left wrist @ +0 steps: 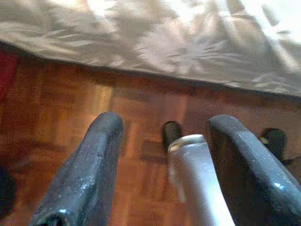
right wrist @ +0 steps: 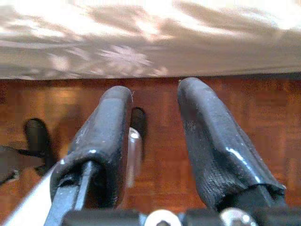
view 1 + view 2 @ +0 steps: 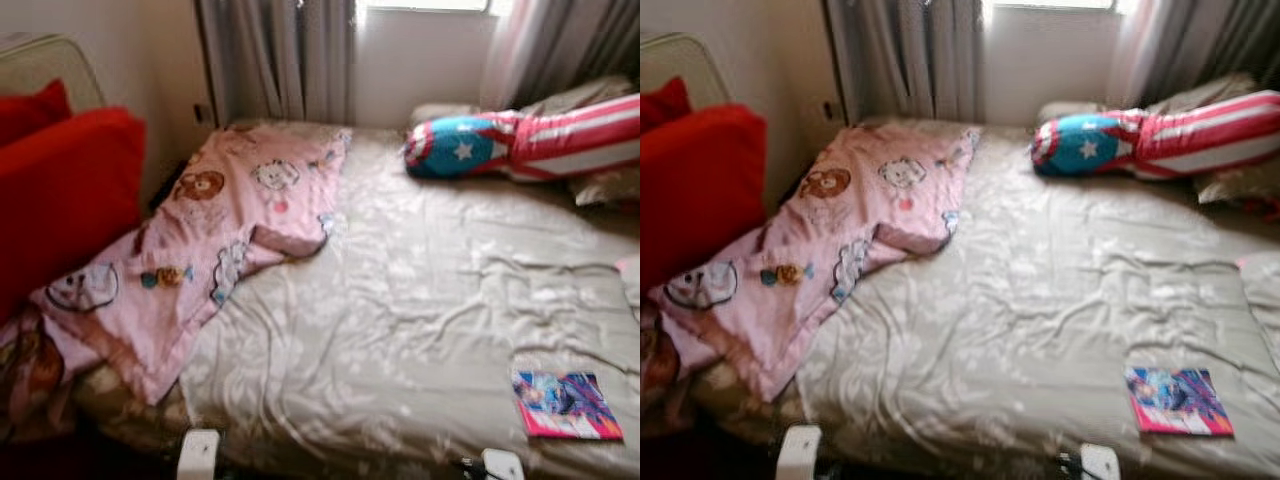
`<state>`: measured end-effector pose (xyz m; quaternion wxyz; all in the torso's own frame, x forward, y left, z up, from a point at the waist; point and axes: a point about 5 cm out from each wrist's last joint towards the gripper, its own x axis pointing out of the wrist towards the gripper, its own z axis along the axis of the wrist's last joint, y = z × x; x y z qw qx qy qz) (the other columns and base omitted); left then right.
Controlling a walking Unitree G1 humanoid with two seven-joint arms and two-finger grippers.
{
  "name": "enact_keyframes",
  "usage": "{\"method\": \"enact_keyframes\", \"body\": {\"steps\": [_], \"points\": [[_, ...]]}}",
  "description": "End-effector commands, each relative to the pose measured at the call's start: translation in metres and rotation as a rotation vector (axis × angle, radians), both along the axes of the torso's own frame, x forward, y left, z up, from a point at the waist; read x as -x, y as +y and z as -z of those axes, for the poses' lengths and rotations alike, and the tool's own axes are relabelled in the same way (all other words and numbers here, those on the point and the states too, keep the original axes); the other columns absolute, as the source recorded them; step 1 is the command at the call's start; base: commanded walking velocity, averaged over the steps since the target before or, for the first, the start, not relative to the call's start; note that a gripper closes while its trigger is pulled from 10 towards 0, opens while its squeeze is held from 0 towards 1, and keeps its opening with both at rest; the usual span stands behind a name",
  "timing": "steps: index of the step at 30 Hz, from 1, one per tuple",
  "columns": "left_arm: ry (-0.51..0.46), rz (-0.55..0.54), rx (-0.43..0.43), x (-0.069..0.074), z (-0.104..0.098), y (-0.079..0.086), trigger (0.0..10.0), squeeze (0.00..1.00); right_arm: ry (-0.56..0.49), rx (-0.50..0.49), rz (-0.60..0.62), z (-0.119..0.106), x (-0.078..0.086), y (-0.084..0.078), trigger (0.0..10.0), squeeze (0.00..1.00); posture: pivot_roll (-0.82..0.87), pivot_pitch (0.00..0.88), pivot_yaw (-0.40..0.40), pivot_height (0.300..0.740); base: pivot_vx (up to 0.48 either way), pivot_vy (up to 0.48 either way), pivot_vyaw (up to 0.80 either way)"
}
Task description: Clean up the room
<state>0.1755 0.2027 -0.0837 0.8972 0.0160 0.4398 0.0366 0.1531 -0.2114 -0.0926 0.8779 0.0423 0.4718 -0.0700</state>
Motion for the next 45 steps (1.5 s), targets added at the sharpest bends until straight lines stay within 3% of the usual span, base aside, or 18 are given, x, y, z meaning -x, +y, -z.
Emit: {"method": "enact_keyframes", "body": {"steps": [1, 45], "points": [[0.014, 0.01, 0.006, 0.0013, 0.0015, -0.0038, 10.0, 0.0, 0.012, 0.007, 0.008, 0.0011, 0.0043, -0.0035, 10.0, 0.0, -0.06, 0.0, -0.019, 0.74, 0.0, 0.326, 0.0], [-0.011, 0.01, 0.004, -0.005, -0.0016, -0.0042, 10.0, 0.0, 0.016, 0.006, 0.003, 0.0011, 0.0042, -0.0032, 10.0, 0.0, -0.04, 0.0, -0.025, 0.74, 0.0, 0.321, 0.0]]}}
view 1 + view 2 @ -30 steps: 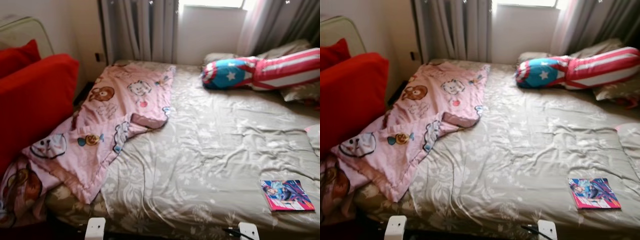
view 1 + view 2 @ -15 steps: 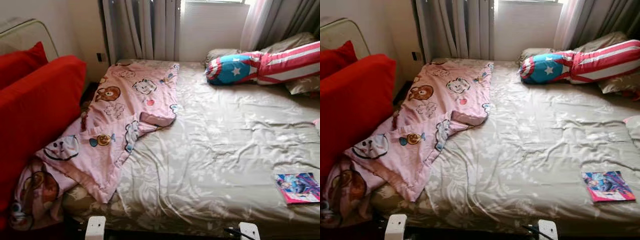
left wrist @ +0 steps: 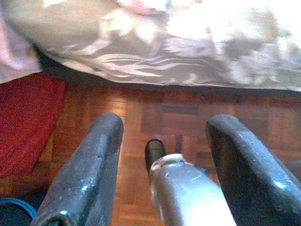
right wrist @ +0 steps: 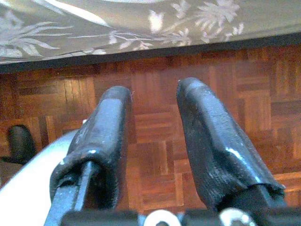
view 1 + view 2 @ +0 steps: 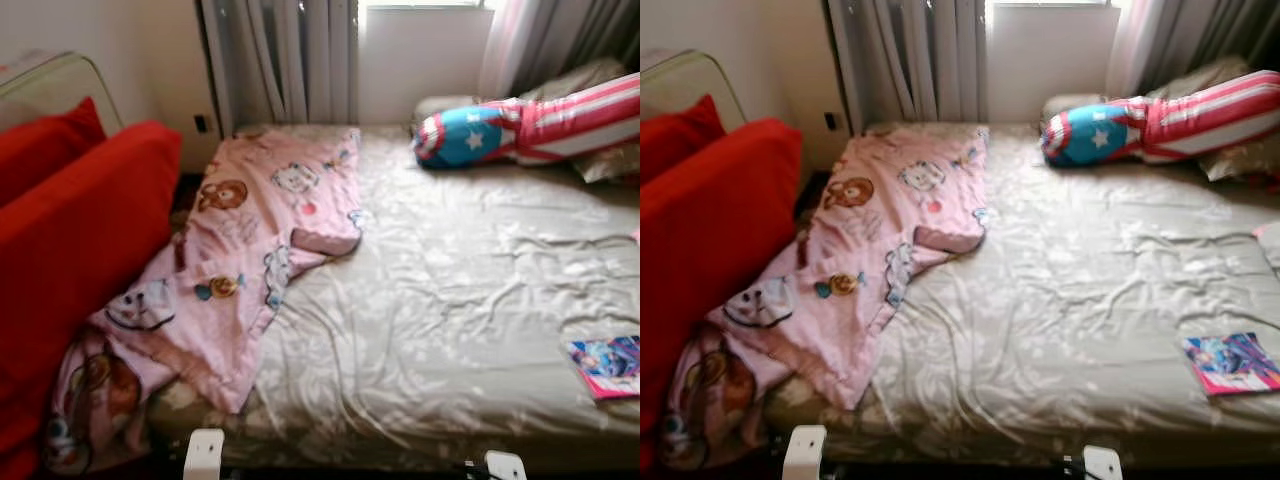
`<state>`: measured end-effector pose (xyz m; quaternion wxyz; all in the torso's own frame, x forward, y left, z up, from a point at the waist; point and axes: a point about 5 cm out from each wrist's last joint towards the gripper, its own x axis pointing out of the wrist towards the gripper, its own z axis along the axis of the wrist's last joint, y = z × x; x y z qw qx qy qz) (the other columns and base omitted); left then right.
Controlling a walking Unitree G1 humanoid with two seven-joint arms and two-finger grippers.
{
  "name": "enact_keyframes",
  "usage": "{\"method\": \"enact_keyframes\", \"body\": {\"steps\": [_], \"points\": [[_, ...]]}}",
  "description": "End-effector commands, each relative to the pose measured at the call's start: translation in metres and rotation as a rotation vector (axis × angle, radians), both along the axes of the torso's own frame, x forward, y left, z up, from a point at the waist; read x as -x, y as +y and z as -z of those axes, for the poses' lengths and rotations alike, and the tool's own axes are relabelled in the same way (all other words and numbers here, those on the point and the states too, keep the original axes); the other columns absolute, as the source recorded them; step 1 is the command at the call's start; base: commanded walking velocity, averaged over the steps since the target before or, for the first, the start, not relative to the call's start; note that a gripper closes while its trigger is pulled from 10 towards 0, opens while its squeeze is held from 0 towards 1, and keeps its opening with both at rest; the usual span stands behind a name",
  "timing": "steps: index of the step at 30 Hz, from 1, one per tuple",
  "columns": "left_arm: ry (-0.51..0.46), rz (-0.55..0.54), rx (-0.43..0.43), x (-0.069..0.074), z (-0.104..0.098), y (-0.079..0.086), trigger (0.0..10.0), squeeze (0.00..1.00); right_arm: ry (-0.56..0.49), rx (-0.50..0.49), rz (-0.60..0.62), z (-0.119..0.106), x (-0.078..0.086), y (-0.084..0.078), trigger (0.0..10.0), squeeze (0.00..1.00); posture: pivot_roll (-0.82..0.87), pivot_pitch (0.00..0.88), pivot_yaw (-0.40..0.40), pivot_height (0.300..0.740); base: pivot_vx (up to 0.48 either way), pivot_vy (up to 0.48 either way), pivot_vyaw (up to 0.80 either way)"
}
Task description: Clean up the room
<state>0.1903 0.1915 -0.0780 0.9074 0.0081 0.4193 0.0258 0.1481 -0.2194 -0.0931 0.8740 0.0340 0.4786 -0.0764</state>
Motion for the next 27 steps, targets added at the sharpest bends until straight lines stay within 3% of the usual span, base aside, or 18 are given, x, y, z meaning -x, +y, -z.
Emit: {"method": "enact_keyframes", "body": {"steps": [1, 16, 27], "points": [[0.034, -0.003, -0.02, 0.0096, 0.004, 0.007, 10.0, 0.0, -0.002, -0.013, 0.0, 0.0007, -0.0008, 0.0048, 10.0, 0.0, -0.04, 0.0, -0.025, 0.74, 0.0, 0.0, 0.0], [0.031, 0.003, -0.021, 0.0095, 0.0038, 0.0073, 10.0, 0.0, -0.003, -0.011, -0.017, 0.0004, -0.0013, 0.0047, 10.0, 0.0, -0.04, 0.0, -0.02, 0.74, 0.0, 0.0, 0.0], [0.035, 0.01, -0.025, 0.0098, 0.0038, 0.0086, 10.0, 0.0, -0.015, -0.018, -0.022, 0.0001, -0.0026, 0.0071, 10.0, 0.0, -0.04, 0.0, -0.014, 0.74, 0.0, 0.0, 0.74]]}}
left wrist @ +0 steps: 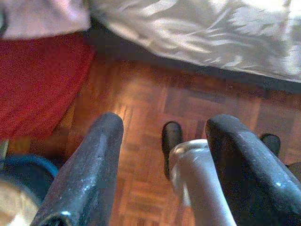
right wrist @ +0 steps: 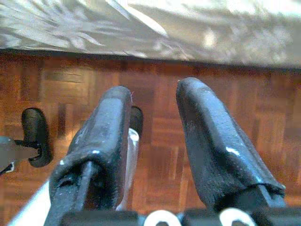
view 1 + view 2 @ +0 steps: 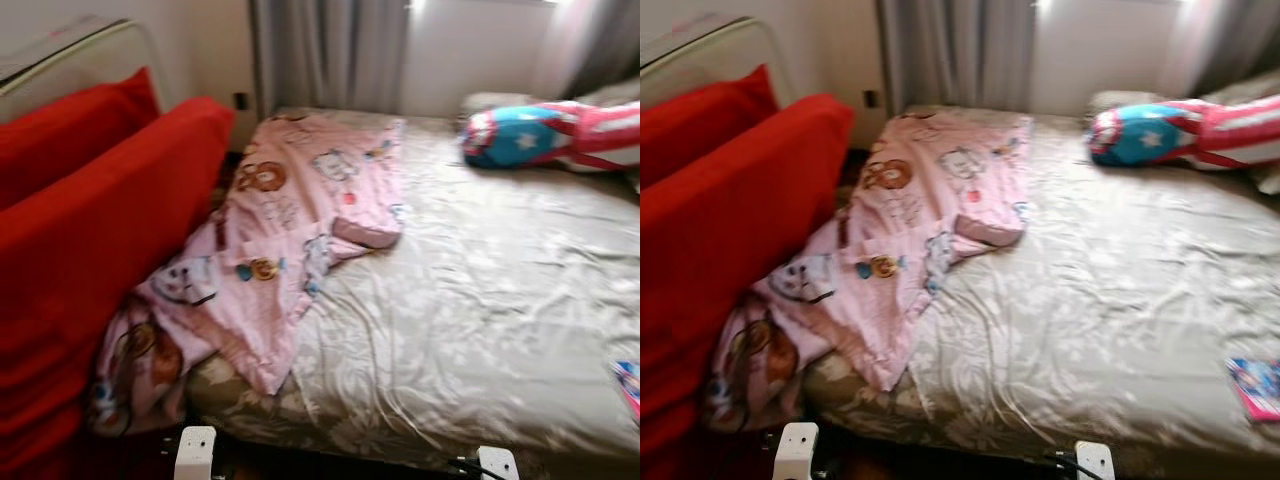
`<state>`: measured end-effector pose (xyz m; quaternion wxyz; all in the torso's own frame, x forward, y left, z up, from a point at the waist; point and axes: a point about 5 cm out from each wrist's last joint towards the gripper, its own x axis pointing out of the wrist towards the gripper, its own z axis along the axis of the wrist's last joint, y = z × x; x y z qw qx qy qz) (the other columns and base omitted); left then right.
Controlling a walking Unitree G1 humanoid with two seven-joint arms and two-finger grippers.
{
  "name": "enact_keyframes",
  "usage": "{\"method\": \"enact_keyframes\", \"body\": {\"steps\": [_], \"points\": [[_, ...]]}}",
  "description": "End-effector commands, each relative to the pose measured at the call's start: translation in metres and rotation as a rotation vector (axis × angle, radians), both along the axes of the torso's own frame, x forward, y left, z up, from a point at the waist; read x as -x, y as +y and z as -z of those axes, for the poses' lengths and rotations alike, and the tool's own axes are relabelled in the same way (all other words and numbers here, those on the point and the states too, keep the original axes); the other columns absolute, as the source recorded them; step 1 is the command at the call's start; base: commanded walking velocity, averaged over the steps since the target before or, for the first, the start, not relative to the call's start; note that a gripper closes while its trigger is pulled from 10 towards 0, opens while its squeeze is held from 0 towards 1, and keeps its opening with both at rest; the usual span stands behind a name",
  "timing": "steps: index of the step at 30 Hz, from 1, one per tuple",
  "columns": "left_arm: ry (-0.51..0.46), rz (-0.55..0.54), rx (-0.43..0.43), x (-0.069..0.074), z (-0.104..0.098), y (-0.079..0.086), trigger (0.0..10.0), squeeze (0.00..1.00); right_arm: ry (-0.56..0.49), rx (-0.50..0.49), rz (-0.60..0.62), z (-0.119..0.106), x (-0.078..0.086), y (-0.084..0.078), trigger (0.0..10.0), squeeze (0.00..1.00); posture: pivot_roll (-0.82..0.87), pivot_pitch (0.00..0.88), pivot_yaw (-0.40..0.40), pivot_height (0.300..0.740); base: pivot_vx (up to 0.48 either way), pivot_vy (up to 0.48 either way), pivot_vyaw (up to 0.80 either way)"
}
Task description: Clean up the room
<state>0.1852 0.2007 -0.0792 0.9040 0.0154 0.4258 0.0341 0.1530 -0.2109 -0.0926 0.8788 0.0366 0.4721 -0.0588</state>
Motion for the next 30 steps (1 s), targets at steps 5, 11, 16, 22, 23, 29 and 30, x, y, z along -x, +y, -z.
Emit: {"method": "enact_keyframes", "body": {"steps": [5, 11, 16, 22, 23, 29, 30], "points": [[0.019, 0.014, -0.006, 0.004, 0.002, 0.001, 10.0, 0.0, 0.001, 0.0, 0.009, 0.0, 0.001, -0.001, 10.0, 0.0, -0.04, 0.0, -0.016, 0.74, 0.0, 0.0, 0.8], [0.019, 0.008, -0.004, 0.004, 0.002, 0.001, 10.0, 0.0, 0.003, 0.002, 0.007, 0.0, 0.001, -0.001, 10.0, 0.0, -0.04, 0.0, -0.024, 0.74, 0.0, 0.0, 0.8], [0.014, 0.002, 0.002, 0.002, 0.002, -0.002, 10.0, 0.0, 0.005, 0.009, -0.007, 0.0, 0.001, -0.003, 10.0, 0.0, -0.05, 0.0, -0.044, 0.74, 0.0, 0.0, 0.8], [0.009, -0.007, 0.022, 0.001, 0.002, -0.01, 10.0, 0.0, 0.007, 0.029, -0.015, -0.002, 0.0, -0.009, 10.0, 0.0, -0.05, 0.0, -0.065, 0.74, 0.0, 0.0, 0.8], [0.009, -0.009, 0.026, 0.001, 0.003, -0.011, 10.0, 0.0, 0.007, 0.031, -0.015, -0.002, 0.0, -0.01, 10.0, 0.0, -0.05, 0.0, -0.071, 0.74, 0.0, 0.0, 0.52], [0.013, -0.018, 0.033, 0.002, 0.004, -0.014, 10.0, 0.0, 0.007, 0.031, -0.013, -0.002, 0.0, -0.011, 10.0, 0.0, -0.04, 0.0, -0.078, 0.74, 0.0, 0.0, 0.09], [0.013, -0.019, 0.032, 0.003, 0.004, -0.014, 10.0, 0.0, 0.007, 0.031, -0.014, -0.002, 0.0, -0.011, 10.0, 0.0, -0.04, 0.0, -0.078, 0.74, 0.0, 0.0, 0.0]]}}
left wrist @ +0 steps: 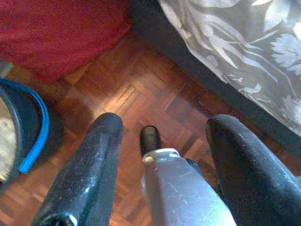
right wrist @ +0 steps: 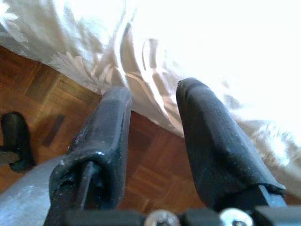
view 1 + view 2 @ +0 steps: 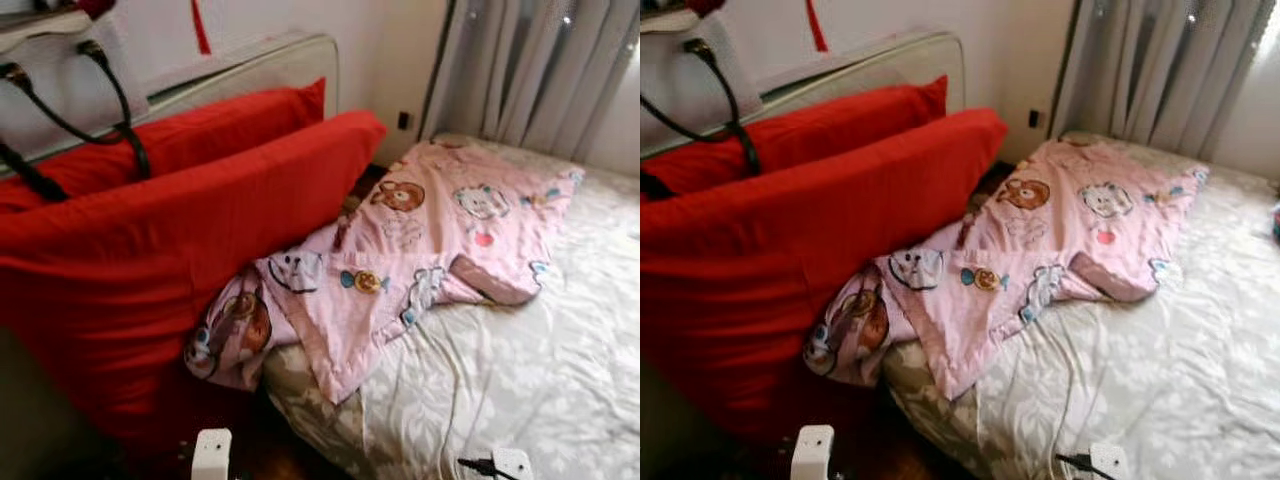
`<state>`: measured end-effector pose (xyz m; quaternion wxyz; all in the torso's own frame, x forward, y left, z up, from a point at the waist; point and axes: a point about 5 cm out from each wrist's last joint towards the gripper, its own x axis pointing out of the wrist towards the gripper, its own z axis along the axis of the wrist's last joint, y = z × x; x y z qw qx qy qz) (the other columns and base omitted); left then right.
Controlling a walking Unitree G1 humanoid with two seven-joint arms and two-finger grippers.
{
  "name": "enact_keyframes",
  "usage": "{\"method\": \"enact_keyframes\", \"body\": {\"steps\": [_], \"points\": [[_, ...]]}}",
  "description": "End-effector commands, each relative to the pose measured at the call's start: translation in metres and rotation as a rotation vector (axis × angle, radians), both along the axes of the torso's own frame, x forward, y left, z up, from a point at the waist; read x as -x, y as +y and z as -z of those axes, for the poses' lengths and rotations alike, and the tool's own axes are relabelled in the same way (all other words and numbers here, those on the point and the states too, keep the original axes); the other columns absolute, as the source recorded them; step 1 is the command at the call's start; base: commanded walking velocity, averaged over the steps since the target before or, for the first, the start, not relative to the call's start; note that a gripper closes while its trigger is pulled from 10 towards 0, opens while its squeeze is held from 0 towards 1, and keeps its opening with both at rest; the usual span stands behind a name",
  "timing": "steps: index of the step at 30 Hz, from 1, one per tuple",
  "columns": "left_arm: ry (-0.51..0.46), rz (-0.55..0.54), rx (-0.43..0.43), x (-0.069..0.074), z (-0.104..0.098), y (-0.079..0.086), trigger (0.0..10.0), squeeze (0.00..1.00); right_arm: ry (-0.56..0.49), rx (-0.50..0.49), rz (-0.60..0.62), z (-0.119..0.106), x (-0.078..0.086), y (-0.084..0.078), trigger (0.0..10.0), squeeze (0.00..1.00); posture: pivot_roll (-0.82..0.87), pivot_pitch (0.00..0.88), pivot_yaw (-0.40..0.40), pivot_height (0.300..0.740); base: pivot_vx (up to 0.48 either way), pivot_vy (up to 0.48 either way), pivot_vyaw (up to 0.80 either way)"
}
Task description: Clean up the room
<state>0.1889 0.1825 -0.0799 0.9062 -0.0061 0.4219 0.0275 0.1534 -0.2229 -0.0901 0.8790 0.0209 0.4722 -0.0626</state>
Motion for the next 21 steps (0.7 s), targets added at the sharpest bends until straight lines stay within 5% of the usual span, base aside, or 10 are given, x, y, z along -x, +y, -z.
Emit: {"method": "enact_keyframes", "body": {"steps": [1, 21], "points": [[0.024, -0.013, -0.012, 0.0066, 0.003, 0.0043, 10.0, 0.0, 0.005, -0.001, -0.005, 0.0004, 0.0005, 0.0007, 10.0, 0.0, -0.04, 0.0, -0.078, 0.74, 0.0, 0.0, 0.0], [0.034, -0.018, -0.026, 0.0106, 0.0038, 0.0125, 10.0, 0.0, 0.006, -0.015, 0.007, 0.0016, 0.0017, 0.0042, 10.0, 0.0, -0.03, 0.0, -0.06, 0.74, 0.0, 0.0, 0.0]]}}
